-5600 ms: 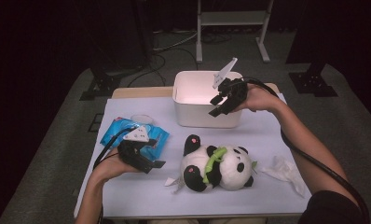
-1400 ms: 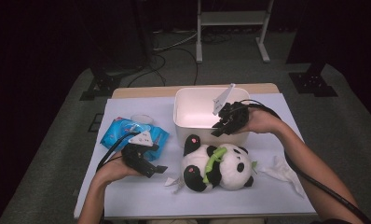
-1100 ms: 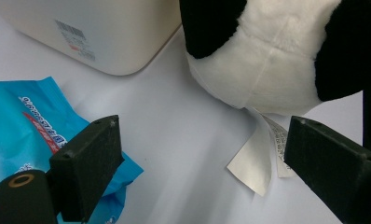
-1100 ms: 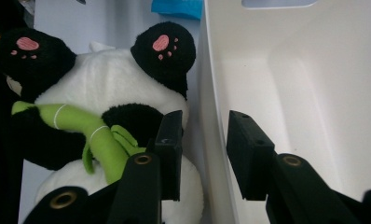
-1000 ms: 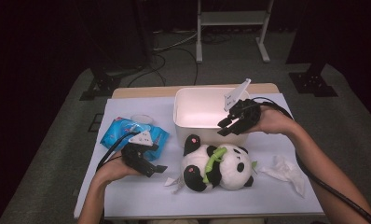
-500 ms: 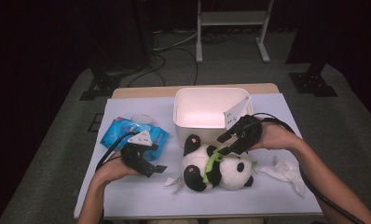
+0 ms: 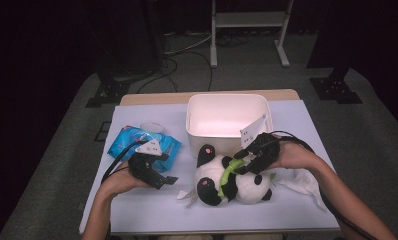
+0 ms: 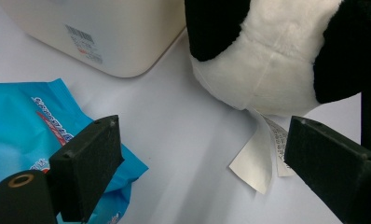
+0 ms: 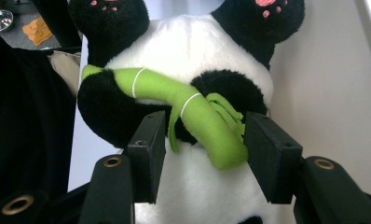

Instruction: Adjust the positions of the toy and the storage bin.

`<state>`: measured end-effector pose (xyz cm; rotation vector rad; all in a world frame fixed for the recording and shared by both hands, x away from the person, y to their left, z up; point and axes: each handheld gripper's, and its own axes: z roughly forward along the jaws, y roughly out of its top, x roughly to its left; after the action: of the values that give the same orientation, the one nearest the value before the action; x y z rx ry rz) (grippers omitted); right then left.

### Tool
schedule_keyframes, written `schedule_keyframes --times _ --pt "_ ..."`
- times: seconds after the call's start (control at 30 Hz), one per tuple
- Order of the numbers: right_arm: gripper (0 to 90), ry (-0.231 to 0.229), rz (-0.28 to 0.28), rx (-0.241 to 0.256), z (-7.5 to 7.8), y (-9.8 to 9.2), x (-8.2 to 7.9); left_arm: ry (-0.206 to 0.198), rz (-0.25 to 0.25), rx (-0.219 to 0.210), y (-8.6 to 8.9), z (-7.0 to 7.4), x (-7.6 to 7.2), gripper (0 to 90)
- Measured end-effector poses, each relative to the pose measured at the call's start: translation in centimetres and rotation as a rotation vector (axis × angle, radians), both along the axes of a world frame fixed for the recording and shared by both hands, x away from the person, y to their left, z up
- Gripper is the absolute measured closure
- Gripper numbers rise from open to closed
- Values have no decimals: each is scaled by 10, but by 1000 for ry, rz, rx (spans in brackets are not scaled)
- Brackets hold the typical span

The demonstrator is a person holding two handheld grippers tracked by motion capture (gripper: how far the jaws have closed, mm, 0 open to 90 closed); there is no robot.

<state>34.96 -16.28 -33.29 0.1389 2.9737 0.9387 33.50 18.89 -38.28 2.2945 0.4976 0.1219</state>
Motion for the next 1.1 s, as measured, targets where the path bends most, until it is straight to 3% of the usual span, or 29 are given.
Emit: schedule_keyframes --times 0.23,0.47,0.7,1.1 --pt "485 -8 2 3 -4 2 -2 3 -1 2 0 -1 0 105" --pt "571 -23 9 2 -5 3 -4 9 -3 6 0 -3 1 105" --pt "668 -17 15 11 -4 2 -9 12 6 7 0 -5 2 105" --pt "739 10 21 29 0 0 -10 11 7 6 -1 -9 3 102"
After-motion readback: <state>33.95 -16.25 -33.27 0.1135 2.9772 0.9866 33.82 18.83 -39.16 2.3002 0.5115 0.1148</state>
